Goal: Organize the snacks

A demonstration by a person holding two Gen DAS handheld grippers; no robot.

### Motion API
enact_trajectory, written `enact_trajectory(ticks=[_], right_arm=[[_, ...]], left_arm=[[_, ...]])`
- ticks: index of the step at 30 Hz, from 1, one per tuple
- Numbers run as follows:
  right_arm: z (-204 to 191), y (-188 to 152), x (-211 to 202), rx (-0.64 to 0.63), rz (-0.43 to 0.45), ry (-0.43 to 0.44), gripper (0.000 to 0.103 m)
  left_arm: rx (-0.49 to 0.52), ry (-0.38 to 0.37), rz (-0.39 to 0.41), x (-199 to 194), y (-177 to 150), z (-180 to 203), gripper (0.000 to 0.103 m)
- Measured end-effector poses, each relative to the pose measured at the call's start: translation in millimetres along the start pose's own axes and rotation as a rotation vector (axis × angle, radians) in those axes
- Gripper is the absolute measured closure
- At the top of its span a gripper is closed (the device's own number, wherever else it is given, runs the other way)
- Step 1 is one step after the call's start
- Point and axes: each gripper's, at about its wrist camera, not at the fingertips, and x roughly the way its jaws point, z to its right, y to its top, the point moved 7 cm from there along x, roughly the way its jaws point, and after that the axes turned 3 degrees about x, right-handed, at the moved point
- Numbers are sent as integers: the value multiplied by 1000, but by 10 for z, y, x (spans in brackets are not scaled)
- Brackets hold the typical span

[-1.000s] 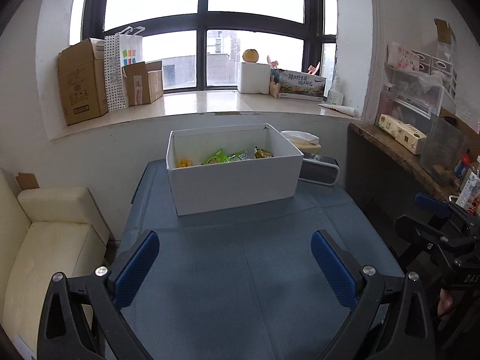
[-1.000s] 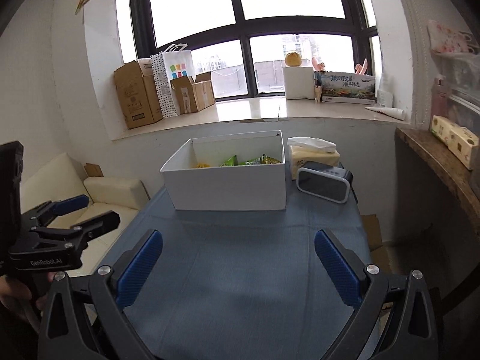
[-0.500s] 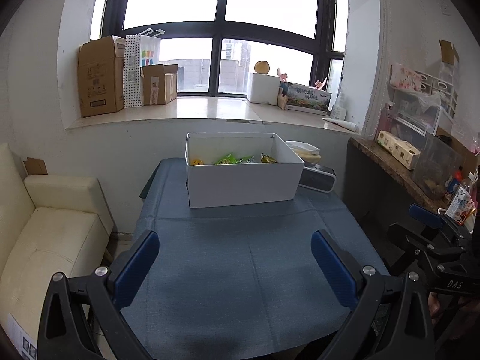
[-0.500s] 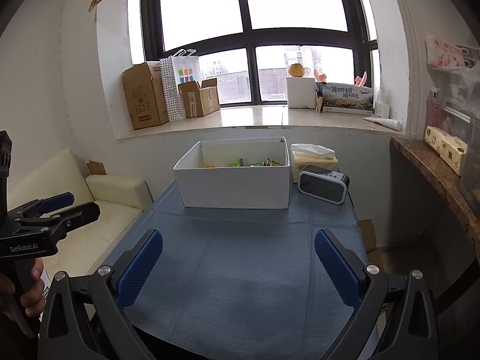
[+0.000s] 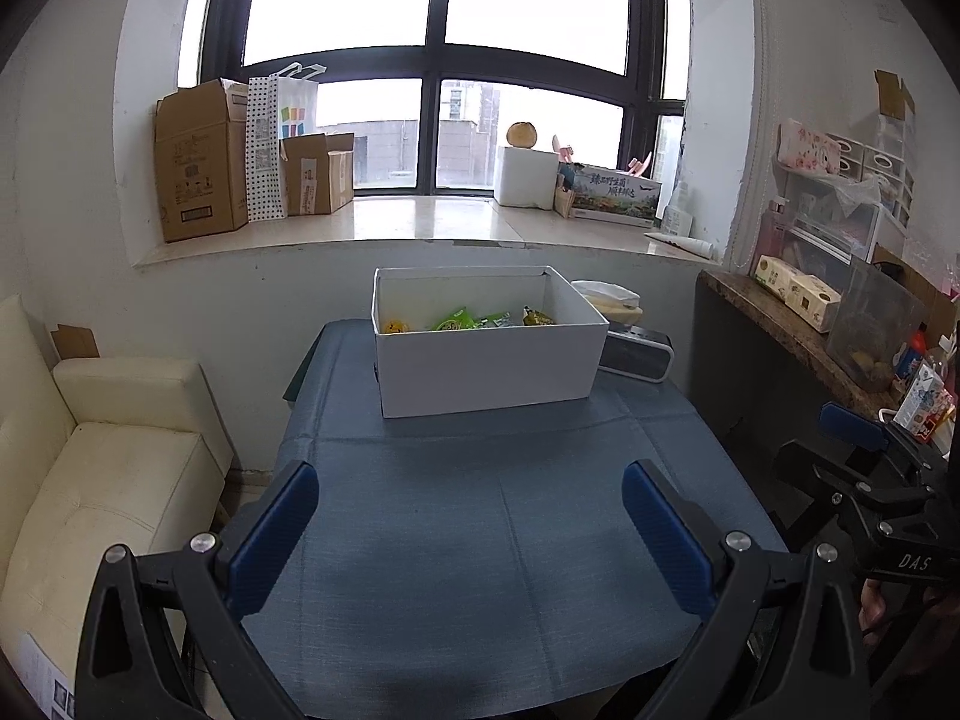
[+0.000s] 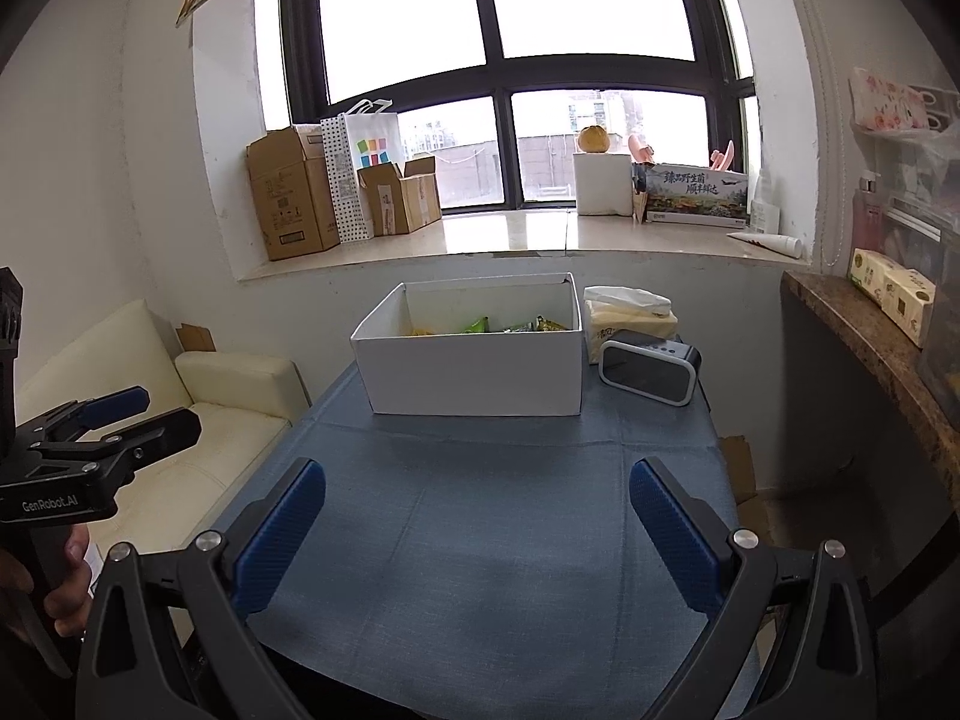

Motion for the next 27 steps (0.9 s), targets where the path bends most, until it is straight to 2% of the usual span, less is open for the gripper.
enact_trajectory(ticks=[27], right_arm=[[6,-3,-23,3,-13,3,0]], left_arm=[[17,-2,-8,-1,-6,58,0]])
